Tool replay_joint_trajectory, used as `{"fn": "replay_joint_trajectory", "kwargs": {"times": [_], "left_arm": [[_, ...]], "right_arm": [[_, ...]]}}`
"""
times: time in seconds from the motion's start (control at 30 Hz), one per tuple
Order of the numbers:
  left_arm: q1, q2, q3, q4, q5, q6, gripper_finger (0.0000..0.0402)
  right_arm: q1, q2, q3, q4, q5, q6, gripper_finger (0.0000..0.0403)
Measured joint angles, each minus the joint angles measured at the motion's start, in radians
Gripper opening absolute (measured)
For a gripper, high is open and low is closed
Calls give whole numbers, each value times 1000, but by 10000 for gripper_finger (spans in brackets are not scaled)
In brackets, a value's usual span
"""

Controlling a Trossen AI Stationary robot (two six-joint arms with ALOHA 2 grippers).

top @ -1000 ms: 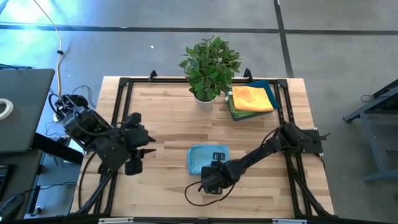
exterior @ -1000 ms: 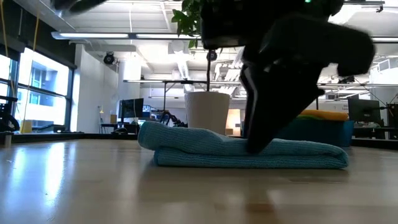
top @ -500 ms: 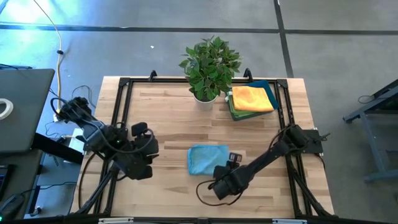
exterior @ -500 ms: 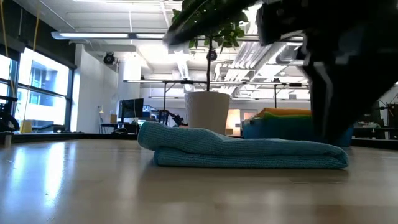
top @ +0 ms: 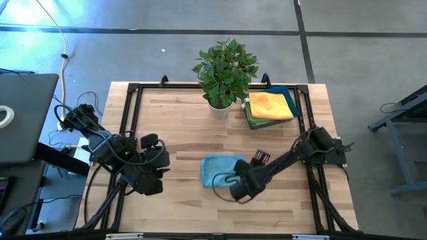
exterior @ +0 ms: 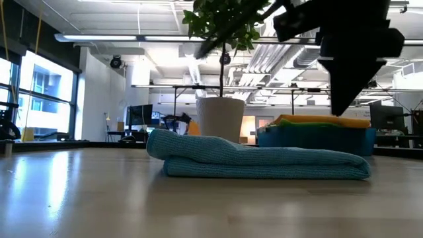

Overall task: Sort microfiber towel by color & place in baskets
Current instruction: Stack the blue towel on top of the orange towel into the blue bin

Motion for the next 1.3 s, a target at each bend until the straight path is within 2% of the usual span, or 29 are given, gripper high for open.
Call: {"fn": "replay_joint_trajectory", "kwargs": {"times": [0.1,0.23,0.37,0.5,0.6,0.77,0.87,0.97,1.07,1.3], "left_arm": [[-1,0,0,0,14,0,133],[-10,0,0,0,17,-1,133],[-27,-1,0,-2,17,0,133],[-39,-1,0,-1,17,-3,133],[-46,-1,0,-2,14,-15,133],[-47,-1,0,-2,14,-18,133],[-45,-1,0,-1,5,-25,133],[-45,-1,0,-1,-2,-28,133],[-45,-1,0,-1,-1,-39,133],[-45,-1,0,-3,-1,-53,133]], "right_arm": [[-29,-41,0,-112,-34,34,149],[-60,-127,0,-218,-9,63,149],[-88,-245,-38,-168,76,63,149],[-119,-405,-203,-114,74,148,149],[-131,-558,-374,62,31,257,149],[-116,-756,-657,625,-12,405,149],[-106,-775,-787,912,3,468,149],[-96,-734,-868,1144,10,502,150],[-89,-674,-886,1243,-8,515,160],[-90,-547,-827,1243,-96,511,213]]}}
